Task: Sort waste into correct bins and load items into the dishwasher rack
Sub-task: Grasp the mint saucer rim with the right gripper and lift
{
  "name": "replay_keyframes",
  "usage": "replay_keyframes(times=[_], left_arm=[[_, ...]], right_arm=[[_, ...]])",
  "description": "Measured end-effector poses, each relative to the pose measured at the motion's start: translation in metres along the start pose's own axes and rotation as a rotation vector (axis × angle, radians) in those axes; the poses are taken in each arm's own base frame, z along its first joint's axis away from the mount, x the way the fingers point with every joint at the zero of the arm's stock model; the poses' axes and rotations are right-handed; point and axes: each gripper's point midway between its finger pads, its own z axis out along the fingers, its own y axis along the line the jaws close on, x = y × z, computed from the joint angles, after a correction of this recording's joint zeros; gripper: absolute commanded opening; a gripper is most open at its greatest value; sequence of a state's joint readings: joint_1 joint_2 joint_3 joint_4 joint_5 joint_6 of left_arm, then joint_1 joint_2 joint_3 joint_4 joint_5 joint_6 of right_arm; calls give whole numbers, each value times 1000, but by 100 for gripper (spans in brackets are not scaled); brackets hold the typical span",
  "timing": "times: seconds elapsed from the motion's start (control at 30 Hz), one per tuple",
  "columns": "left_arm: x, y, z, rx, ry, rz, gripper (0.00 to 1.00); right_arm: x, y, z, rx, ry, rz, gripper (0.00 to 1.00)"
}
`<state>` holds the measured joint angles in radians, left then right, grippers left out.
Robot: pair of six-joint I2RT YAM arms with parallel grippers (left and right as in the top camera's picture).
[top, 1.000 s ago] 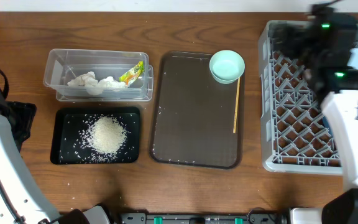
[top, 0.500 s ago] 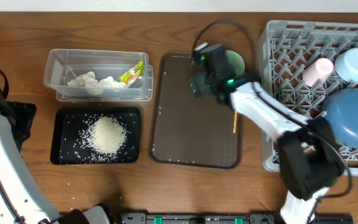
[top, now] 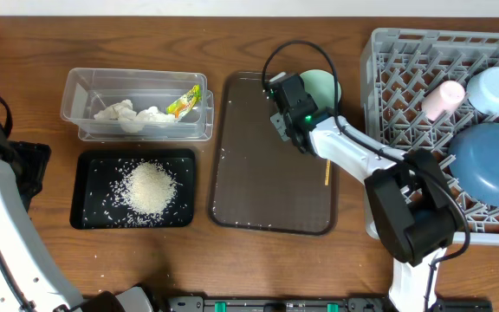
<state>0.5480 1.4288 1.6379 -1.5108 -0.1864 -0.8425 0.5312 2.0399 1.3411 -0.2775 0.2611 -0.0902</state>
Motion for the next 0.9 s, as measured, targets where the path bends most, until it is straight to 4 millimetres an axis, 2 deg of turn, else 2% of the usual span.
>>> replay_keyframes(times=[0.07, 0.17, 0.3, 0.43, 0.6, 0.7, 0.8, 0.9], left_arm=[[0, 0, 0, 0, 0, 0, 94], [0, 0, 0, 0, 0, 0, 94], [0, 0, 0, 0, 1, 0, 94], [0, 0, 0, 0, 0, 0, 94], [0, 0, 0, 0, 0, 0, 94], [0, 0, 0, 0, 0, 0, 94], [0, 0, 0, 0, 1, 0, 94], [0, 0, 0, 0, 0, 0, 94]], right_arm=[[1, 1, 2, -4, 2, 4, 39], [1, 2, 3, -5, 1, 10, 42], [3, 1, 3, -6, 7, 11, 40], [9, -5, 5, -4, 31, 25, 14], [14, -8, 5, -2, 53, 51, 1], [14, -8, 2, -4, 56, 92, 1], [1, -10, -17, -27, 20, 138, 2], [-25, -19, -55, -50, -67, 183, 1]])
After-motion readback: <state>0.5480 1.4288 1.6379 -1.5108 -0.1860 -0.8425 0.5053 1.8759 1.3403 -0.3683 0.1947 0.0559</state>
